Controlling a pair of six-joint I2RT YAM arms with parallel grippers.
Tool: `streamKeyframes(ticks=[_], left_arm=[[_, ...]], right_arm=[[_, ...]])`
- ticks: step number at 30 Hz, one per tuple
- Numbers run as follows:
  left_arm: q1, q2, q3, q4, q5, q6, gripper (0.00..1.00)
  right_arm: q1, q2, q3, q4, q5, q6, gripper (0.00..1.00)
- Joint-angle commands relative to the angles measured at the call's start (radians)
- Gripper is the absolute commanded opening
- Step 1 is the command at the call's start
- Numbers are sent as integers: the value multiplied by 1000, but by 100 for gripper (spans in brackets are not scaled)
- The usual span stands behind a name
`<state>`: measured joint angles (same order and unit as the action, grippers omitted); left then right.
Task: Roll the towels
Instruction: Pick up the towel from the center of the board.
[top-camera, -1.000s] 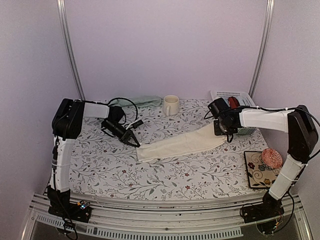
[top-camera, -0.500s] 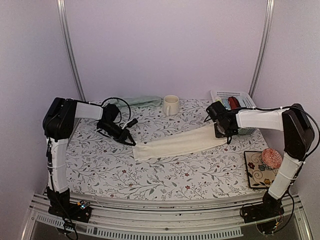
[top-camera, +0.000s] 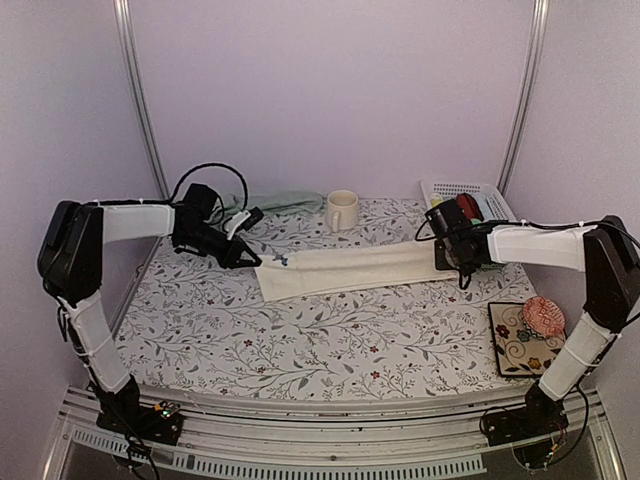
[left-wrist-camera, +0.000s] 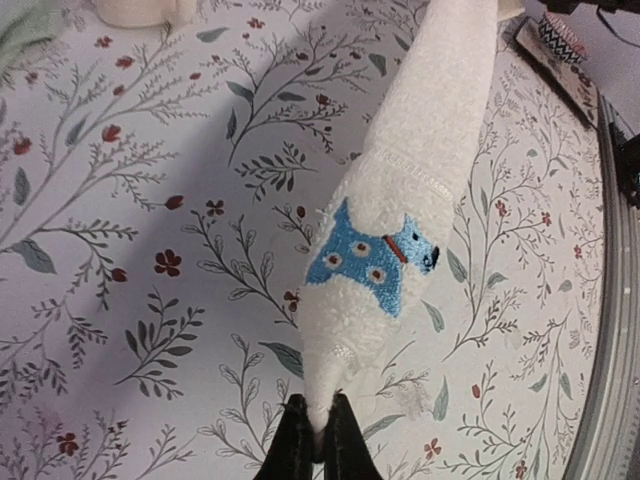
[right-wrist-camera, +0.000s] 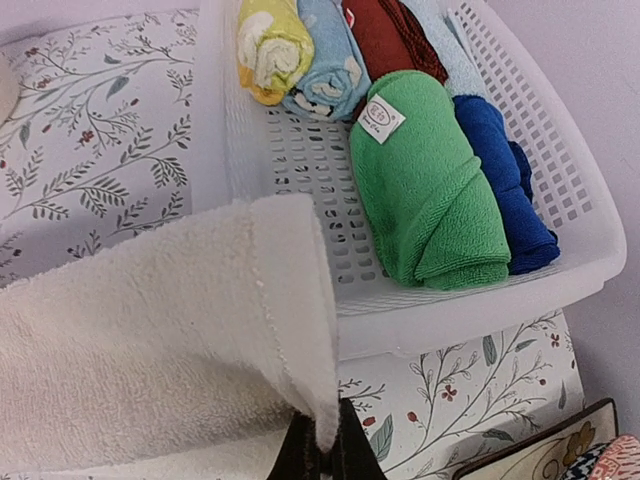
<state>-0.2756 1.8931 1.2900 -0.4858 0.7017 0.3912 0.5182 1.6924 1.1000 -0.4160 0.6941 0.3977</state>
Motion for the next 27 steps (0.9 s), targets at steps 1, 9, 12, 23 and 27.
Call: streamKeyframes(ticks=[1, 9, 12, 23, 27], left_arm=[[-6, -159, -111, 150, -148, 117, 0], [-67, -273, -318, 266, -279, 227, 0], [-79, -278, -363, 279, -322, 245, 0], [-101, -365, -516, 357, -341, 346, 0], [-115, -367, -514, 353, -340, 349, 0]], right_arm=[[20, -115, -102, 245, -18, -67, 2], [123, -103, -177, 345, -79, -96, 2], [155, -66, -168, 292, -85, -61, 2], [195, -6, -175, 88, -55, 33, 14], [195, -29, -153, 45, -67, 10, 39]])
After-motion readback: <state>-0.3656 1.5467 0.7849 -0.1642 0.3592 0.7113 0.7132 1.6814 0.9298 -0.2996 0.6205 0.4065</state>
